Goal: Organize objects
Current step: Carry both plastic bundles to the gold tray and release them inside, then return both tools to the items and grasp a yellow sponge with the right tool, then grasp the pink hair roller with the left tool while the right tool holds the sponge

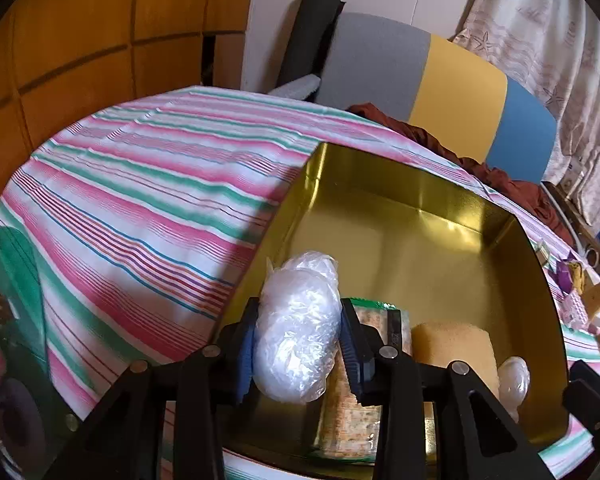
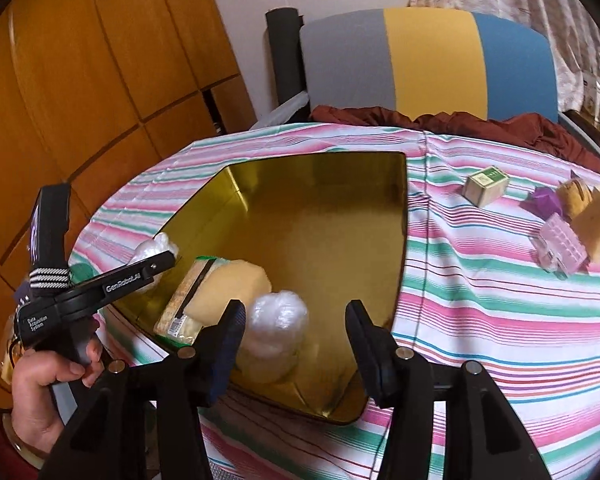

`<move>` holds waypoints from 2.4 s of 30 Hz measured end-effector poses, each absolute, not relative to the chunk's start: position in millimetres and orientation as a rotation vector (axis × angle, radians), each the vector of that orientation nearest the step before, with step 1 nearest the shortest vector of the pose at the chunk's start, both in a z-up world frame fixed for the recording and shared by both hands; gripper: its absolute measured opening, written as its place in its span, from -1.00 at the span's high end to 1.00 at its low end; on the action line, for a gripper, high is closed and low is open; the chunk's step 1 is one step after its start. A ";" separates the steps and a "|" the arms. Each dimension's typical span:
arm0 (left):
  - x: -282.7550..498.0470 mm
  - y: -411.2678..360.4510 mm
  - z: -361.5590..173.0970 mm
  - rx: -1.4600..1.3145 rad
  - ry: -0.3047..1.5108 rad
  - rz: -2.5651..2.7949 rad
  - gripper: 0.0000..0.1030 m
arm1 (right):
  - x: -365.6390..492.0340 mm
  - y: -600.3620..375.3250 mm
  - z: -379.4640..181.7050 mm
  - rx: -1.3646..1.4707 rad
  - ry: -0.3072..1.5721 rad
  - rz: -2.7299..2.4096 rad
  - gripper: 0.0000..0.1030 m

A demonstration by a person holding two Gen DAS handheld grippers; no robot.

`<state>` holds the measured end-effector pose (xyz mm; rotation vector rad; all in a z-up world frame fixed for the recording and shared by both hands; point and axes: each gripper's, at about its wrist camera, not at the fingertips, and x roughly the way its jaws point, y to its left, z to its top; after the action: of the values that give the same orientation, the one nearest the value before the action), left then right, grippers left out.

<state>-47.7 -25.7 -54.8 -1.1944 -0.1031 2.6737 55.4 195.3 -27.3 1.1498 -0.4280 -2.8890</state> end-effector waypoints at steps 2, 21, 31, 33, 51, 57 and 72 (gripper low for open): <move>-45.0 -24.9 -50.7 -1.174 -0.092 2.692 -0.04 | 58.6 199.4 -25.5 1.138 -0.446 -2.906 -0.02; -0.5 -5.2 3.0 -0.903 -0.225 2.747 -1.00 | 86.7 261.7 -27.1 1.125 -0.642 -3.033 -0.02; 37.1 76.8 1.7 -0.920 -0.086 2.470 -1.00 | 106.2 299.5 -57.0 1.243 -0.678 -3.086 -0.02; 46.4 94.5 0.8 -0.919 -0.047 2.420 -1.00 | 113.8 310.8 -65.1 1.275 -0.688 -3.105 -0.02; 116.5 205.1 -7.3 -0.867 0.159 2.142 -1.00 | 136.3 445.1 -52.9 1.156 -0.952 -3.297 -0.61; 121.5 210.3 -14.0 -0.910 0.158 2.130 -1.00 | 93.9 489.1 -48.3 1.071 -1.014 -3.315 -0.62; 108.8 221.5 -24.7 -0.971 0.135 2.126 -1.00 | 134.8 480.6 -72.0 0.906 -1.154 -3.277 0.00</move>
<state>108.8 221.5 -24.7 -0.9713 0.1354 2.1256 134.8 480.6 -72.0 0.9056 -1.1537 -3.2767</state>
